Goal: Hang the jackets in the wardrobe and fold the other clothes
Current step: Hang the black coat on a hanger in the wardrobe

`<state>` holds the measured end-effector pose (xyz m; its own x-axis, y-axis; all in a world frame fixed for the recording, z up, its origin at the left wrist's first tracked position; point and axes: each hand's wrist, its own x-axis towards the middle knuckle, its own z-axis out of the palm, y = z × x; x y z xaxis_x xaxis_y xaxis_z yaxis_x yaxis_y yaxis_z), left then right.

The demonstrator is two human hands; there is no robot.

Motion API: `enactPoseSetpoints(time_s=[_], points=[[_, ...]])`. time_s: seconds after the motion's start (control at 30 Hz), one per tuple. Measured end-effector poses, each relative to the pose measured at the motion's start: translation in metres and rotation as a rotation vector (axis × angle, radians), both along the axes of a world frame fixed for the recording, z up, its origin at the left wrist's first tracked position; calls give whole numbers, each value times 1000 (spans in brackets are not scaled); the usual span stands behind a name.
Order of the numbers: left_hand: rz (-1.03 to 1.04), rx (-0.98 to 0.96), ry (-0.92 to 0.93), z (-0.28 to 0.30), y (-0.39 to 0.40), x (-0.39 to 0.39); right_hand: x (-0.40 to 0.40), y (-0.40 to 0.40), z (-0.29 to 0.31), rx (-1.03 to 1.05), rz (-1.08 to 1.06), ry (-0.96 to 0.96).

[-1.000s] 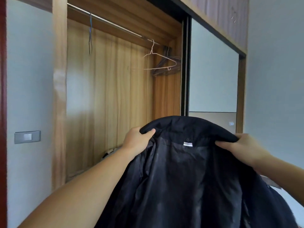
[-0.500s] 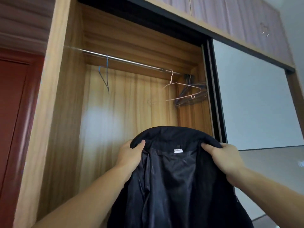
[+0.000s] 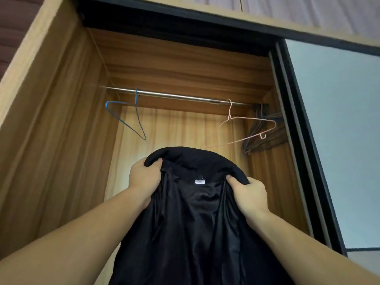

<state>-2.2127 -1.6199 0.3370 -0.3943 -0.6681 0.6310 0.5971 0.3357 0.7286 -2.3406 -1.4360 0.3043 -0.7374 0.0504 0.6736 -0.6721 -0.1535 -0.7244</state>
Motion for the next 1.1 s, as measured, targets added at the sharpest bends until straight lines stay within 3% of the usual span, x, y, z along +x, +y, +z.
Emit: enactPoseSetpoints(time_s=[0.1, 0.33, 0.47, 0.53, 0.6, 0.7, 0.83, 0.93, 1.1], points=[[29, 8, 47, 17, -5, -26, -27, -19, -6, 20, 33, 4], [45, -46, 153, 69, -16, -97, -82, -44, -12, 369, 40, 57], [21, -111, 137, 93, -2, -140, -108, -36, 26, 526, 146, 115], [19, -143, 131, 98, 5, -161, -121, -27, 60, 486, -35, 211], [20, -180, 132, 102, 13, -179, -134, -12, 97, 495, -424, 408], [42, -233, 114, 109, 23, -202, -152, 10, 147, 786, -1036, 711], [83, -319, 93, 116, 35, -223, -177, 33, 193, 1021, -1484, 624], [114, -373, 89, 119, 45, -233, -187, 42, 210, 1122, -1638, 433], [124, -387, 100, 114, 50, -239, -189, 41, 228, 1153, -1517, 261]])
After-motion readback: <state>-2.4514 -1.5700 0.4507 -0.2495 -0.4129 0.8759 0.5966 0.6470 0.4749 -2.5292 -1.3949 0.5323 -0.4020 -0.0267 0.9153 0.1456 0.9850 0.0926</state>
